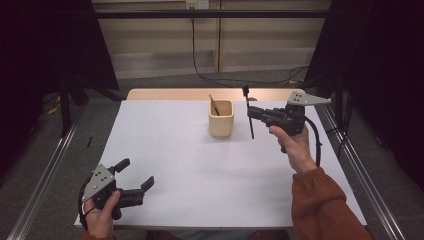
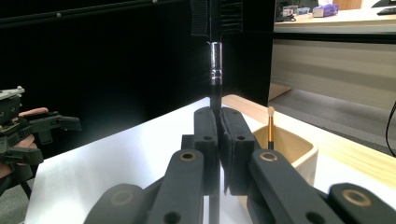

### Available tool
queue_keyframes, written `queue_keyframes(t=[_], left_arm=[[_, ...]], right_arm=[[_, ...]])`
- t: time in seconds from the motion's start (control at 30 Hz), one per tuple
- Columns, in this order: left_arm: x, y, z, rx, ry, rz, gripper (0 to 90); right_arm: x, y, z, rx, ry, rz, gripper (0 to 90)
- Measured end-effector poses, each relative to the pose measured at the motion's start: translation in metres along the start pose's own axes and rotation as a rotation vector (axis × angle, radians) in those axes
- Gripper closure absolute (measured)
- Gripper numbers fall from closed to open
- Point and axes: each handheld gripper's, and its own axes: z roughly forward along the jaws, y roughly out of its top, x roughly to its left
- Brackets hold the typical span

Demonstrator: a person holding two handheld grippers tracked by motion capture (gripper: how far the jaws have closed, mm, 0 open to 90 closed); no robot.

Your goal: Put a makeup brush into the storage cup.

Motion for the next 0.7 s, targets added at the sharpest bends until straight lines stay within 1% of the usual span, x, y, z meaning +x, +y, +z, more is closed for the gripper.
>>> queue_keyframes(t=[0.07, 0.2, 0.33, 0.43, 0.5, 0.57, 0.7], left_arm=[[0.000, 0.000, 0.000, 0.002, -0.001, 0.007, 0.8], [0.000, 0.000, 0.001, 0.003, -0.006, 0.000, 0.8], [0.000, 0.000, 0.001, 0.004, -0.007, -0.001, 0.8], [0.000, 0.000, 0.001, 0.006, -0.007, -0.001, 0.8], [0.000, 0.000, 0.001, 0.005, -0.007, -0.001, 0.8], [0.000, 0.000, 0.001, 0.007, -0.007, -0.003, 0.8], [-0.001, 0.000, 0.002, 0.005, -0.012, -0.003, 0.8]], right_arm=[[-0.001, 0.001, 0.003, 0.002, -0.001, -0.001, 85.9], [-0.003, 0.003, 0.008, -0.002, 0.000, 0.003, 85.9], [-0.002, 0.006, 0.014, 0.001, 0.004, -0.004, 85.9], [-0.005, 0.007, 0.020, 0.004, 0.011, 0.011, 85.9], [-0.007, 0.009, 0.024, 0.006, 0.003, 0.009, 85.9], [-0.009, 0.010, 0.026, 0.005, 0.006, 0.013, 85.9], [-0.011, 0.012, 0.031, 0.014, -0.005, 0.002, 85.9]])
